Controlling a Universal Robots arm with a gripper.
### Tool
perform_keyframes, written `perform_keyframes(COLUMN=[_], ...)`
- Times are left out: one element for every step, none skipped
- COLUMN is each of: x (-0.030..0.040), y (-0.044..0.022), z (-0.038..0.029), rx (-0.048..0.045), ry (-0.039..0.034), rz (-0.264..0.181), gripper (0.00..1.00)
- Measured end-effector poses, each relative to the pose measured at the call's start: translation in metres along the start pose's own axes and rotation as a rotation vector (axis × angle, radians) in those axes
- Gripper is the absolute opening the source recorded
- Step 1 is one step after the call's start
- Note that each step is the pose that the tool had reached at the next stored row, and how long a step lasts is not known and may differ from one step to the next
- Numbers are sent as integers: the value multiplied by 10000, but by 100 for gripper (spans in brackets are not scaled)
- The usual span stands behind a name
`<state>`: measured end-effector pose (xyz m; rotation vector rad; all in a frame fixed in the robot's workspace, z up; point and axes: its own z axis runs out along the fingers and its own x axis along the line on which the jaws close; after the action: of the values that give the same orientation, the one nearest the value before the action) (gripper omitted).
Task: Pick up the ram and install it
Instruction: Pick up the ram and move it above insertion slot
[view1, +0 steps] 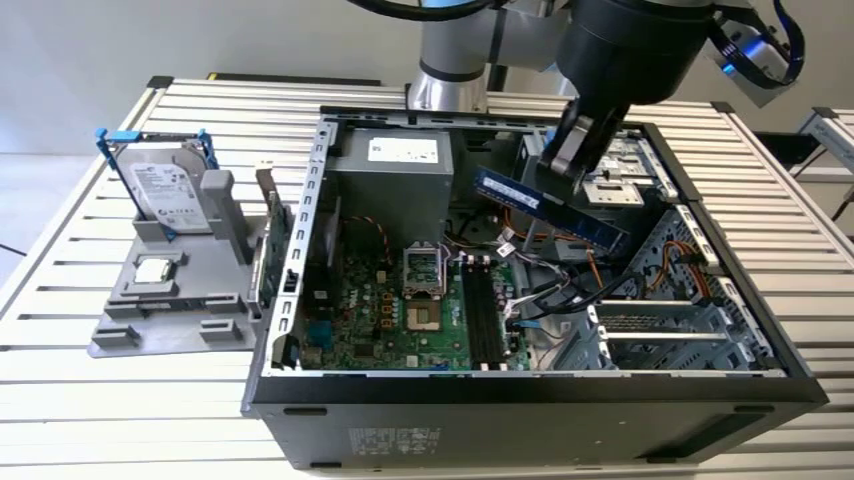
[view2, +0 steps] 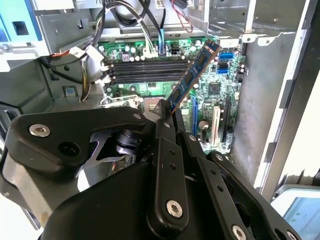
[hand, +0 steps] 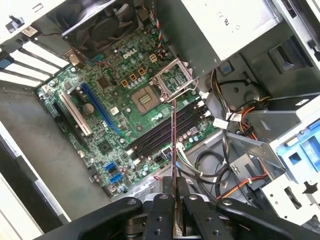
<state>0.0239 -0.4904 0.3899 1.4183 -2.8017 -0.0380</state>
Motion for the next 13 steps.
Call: perform_keyframes(x=[0, 0, 0, 0, 0, 0, 0, 0, 0, 0, 0, 0, 0], y=[0, 0, 0, 0, 0, 0, 0, 0, 0, 0, 0, 0, 0], z=[0, 0, 0, 0, 0, 0, 0, 0, 0, 0, 0, 0, 0], rx=[1, 2, 2, 3, 4, 5, 6, 6, 7, 8, 8, 9, 10], ry=[-1, -3, -6, -7, -9, -10, -12, -14, -15, -17, -18, -20, -22], rz=[78, 156, 233, 309, 386, 462, 537, 609, 686, 756, 831, 905, 980], gripper=[0, 0, 0, 0, 0, 0, 0, 0, 0, 0, 0, 0, 0])
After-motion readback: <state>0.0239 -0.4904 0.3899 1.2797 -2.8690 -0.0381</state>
